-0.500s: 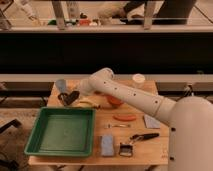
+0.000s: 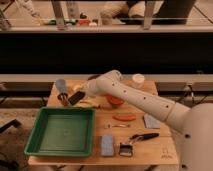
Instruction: Place eraser in metal cup
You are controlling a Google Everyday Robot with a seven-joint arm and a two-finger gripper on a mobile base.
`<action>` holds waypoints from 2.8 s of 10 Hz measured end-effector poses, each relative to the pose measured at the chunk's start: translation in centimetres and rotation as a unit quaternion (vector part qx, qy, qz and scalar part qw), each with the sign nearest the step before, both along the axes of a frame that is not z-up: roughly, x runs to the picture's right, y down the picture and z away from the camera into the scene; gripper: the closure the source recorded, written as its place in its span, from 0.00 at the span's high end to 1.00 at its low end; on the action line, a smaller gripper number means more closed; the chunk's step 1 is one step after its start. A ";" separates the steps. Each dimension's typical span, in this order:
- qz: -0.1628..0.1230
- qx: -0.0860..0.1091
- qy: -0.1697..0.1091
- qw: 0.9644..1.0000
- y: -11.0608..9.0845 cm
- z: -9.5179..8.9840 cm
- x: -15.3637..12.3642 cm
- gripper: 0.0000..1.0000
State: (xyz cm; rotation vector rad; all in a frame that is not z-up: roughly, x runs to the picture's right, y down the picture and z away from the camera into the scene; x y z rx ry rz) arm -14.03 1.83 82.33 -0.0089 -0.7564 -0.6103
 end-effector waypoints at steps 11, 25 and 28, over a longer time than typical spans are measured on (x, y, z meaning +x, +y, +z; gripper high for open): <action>0.037 0.010 -0.047 0.998 0.6 0.4 -6.3 0.00; 0.031 -0.024 0.006 0.999 1.6 5.2 -1.9 0.78; 0.027 -0.024 0.013 0.999 1.7 5.3 -1.8 0.80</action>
